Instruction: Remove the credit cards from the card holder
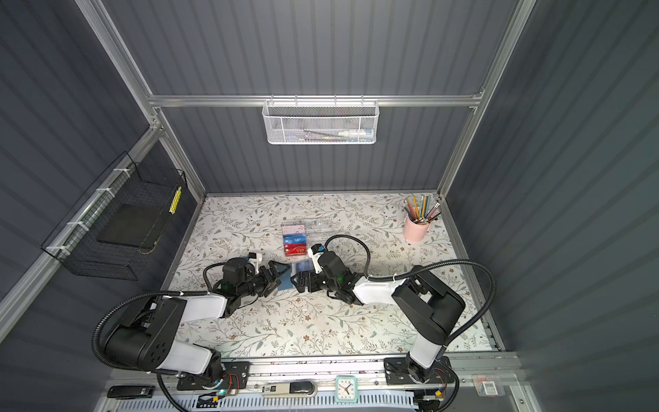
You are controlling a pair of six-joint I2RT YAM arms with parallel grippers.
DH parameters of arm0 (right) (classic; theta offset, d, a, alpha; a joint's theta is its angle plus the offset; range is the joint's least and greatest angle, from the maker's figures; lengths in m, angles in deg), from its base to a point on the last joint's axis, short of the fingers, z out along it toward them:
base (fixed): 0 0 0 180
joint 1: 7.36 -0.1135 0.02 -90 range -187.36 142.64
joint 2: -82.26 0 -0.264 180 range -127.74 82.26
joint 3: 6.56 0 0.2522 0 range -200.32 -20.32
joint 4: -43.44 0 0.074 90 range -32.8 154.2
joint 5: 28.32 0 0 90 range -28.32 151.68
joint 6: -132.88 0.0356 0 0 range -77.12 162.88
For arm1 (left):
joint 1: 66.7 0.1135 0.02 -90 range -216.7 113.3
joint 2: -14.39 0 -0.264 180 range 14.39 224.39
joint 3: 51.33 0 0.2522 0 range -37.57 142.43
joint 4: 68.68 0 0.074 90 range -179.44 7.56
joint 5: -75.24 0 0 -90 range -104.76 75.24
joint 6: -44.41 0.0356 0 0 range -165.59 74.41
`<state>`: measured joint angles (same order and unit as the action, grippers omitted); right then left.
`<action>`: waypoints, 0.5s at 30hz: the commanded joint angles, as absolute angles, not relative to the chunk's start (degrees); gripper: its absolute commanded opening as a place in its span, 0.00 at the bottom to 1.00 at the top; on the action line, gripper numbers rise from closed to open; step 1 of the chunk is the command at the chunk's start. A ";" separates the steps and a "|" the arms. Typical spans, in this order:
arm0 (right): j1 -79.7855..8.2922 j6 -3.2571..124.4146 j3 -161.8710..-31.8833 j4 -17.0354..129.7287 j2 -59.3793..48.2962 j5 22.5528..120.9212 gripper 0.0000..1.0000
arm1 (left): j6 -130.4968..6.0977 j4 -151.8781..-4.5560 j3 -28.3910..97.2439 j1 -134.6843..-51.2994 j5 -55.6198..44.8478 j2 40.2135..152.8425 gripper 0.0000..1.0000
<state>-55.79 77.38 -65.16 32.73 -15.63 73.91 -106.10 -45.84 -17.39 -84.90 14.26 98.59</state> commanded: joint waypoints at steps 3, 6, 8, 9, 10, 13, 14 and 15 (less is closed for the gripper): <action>-56.14 78.02 -66.49 30.98 -17.54 74.86 0.99 | -106.46 -44.12 -18.93 -83.84 15.80 99.81 1.00; -56.15 78.26 -66.55 30.59 -18.19 75.04 0.99 | -106.41 -43.85 -19.09 -83.61 16.13 100.08 1.00; -56.14 78.40 -66.44 30.23 -18.55 75.04 0.99 | -106.41 -43.72 -19.22 -83.47 16.16 100.28 1.00; -56.18 78.57 -66.30 29.92 -18.63 75.11 0.99 | -106.32 -43.67 -19.29 -83.42 16.09 100.32 1.00; -56.15 78.65 -66.14 29.73 -18.68 75.25 0.99 | -106.25 -43.61 -19.35 -83.40 16.09 100.30 1.00; -56.22 79.00 -65.72 29.24 -18.73 75.49 0.99 | -106.15 -43.34 -19.55 -83.23 16.25 100.67 1.00; -56.30 79.14 -65.39 28.85 -18.59 75.70 0.99 | -106.15 -43.16 -19.61 -83.16 16.38 100.82 1.00; -56.27 79.37 -65.00 28.53 -18.42 75.59 0.99 | -106.14 -42.99 -19.62 -83.14 16.46 100.96 1.00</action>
<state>-55.81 78.56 -65.49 30.13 -17.66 74.63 -106.28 -42.69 -18.44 -83.70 15.83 99.66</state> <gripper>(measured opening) 0.989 0.998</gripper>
